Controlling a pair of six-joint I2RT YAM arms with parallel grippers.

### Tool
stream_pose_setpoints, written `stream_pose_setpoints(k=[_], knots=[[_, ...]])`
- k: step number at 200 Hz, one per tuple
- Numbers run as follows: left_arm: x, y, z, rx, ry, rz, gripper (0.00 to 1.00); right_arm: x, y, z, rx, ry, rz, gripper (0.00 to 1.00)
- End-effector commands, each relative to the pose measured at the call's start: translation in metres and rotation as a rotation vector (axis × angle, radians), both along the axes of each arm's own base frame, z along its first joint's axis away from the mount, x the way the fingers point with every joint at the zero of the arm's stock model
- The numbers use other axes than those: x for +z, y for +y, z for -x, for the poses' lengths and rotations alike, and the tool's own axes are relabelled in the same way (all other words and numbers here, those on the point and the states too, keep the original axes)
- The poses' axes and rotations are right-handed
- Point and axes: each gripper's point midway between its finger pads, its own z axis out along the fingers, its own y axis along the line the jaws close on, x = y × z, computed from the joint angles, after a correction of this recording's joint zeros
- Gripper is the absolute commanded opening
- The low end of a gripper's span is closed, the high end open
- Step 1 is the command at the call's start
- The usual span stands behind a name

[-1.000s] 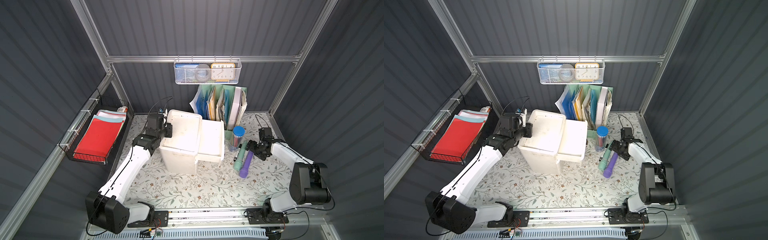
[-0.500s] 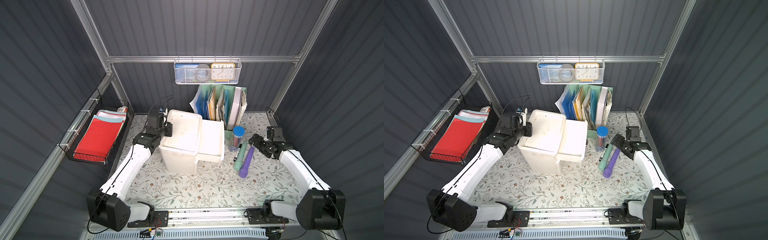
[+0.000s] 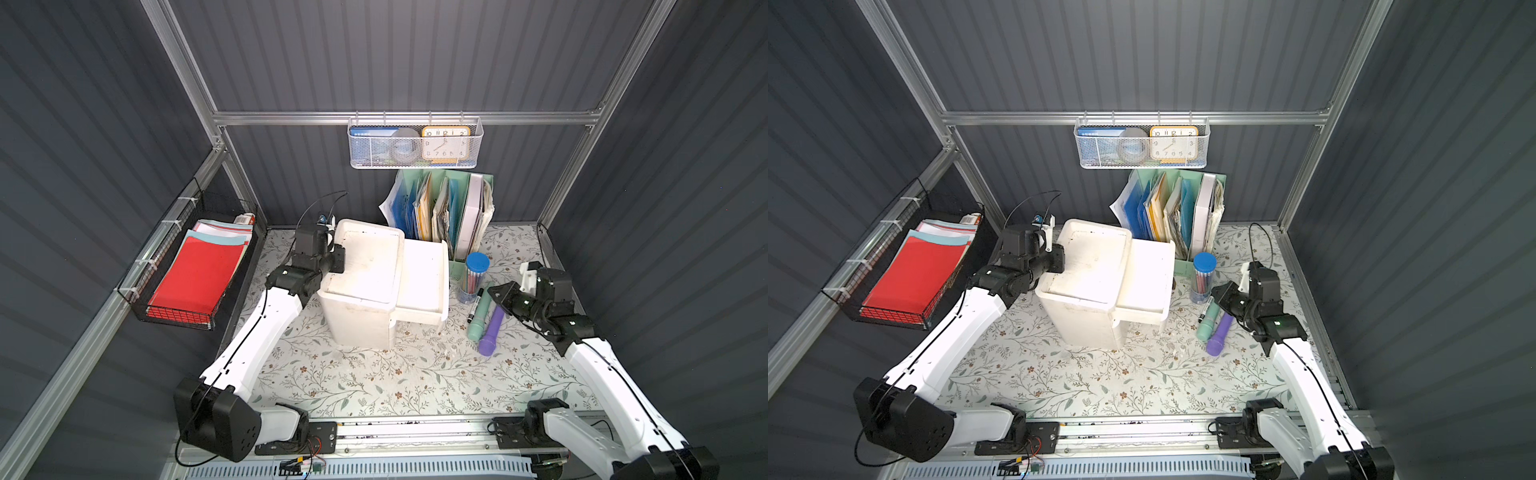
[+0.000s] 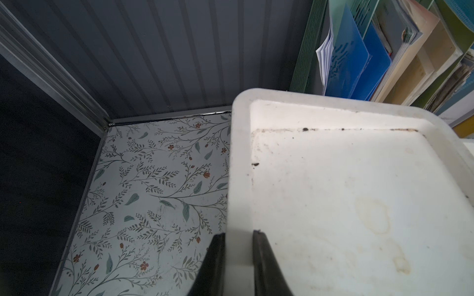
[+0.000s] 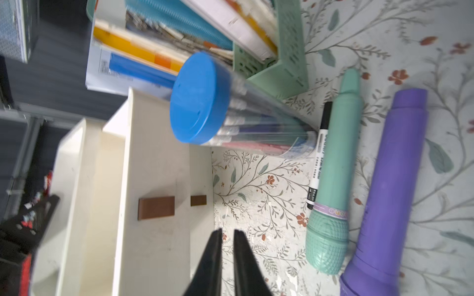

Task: Take the microphone out of the drawer
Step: Close the drawer in the storage box.

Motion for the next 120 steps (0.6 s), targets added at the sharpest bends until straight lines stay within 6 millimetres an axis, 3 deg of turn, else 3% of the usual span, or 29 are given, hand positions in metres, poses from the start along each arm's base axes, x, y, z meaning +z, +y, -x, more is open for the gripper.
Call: stream_pose_setpoints(k=[1,36,62,73,120], knots=[[-0.093,0.006,0.022,0.01,0.312,-0.072,0.0,0.011,0.024,-0.007,0.049,-0.052,-0.021,0.0],[-0.093,0.006,0.022,0.007,0.312,-0.072,0.0,0.013,0.051,-0.029,0.117,-0.048,-0.015,0.0],[-0.092,0.006,0.023,0.007,0.308,-0.071,0.0,0.017,0.058,-0.045,0.137,-0.054,0.022,0.0],[-0.091,0.006,0.023,0.006,0.303,-0.071,0.0,0.01,0.061,-0.054,0.142,-0.035,0.03,0.0],[-0.089,0.006,0.023,0.003,0.295,-0.069,0.0,0.012,0.081,-0.065,0.208,-0.032,0.003,0.0]])
